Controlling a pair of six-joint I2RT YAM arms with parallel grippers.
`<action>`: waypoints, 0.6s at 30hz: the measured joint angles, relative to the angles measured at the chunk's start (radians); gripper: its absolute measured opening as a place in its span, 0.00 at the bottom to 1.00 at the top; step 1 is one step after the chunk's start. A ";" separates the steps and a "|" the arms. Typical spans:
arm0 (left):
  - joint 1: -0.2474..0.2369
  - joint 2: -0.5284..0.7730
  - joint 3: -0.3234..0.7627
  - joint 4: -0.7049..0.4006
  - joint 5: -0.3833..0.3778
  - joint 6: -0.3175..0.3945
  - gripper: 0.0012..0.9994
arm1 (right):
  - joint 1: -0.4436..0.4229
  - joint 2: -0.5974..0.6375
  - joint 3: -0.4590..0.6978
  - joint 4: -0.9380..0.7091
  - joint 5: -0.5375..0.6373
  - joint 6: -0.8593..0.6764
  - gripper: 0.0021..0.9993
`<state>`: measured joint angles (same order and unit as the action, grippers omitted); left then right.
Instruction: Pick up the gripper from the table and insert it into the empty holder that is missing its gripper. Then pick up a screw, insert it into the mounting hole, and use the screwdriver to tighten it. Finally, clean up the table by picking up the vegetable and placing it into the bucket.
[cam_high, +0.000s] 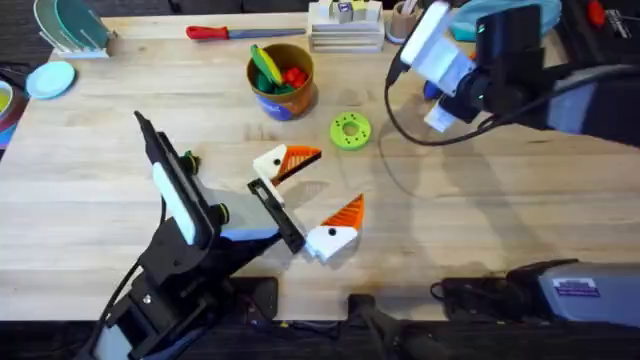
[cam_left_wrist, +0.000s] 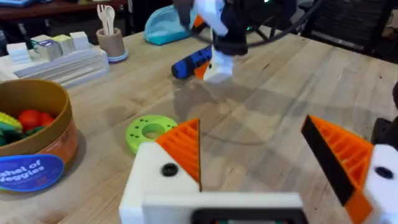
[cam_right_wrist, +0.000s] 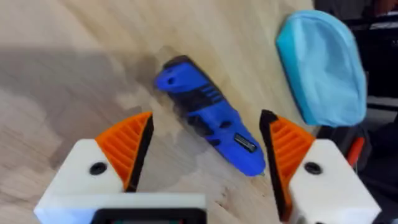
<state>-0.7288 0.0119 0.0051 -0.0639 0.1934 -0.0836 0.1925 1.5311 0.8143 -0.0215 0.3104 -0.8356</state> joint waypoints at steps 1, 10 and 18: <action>0.000 0.000 0.000 0.000 -0.003 0.000 0.99 | 0.000 -0.023 0.000 -0.003 -0.002 0.030 0.99; 0.000 0.000 0.054 -0.111 -0.105 -0.096 0.99 | 0.000 -0.175 0.000 -0.015 -0.013 0.259 0.99; 0.000 0.093 0.503 -0.594 -0.396 -0.162 0.99 | 0.000 -0.219 0.000 -0.031 -0.121 0.446 0.99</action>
<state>-0.7288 0.1050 0.5080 -0.6575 -0.2028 -0.2452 0.1925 1.3123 0.8143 -0.0528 0.1894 -0.3896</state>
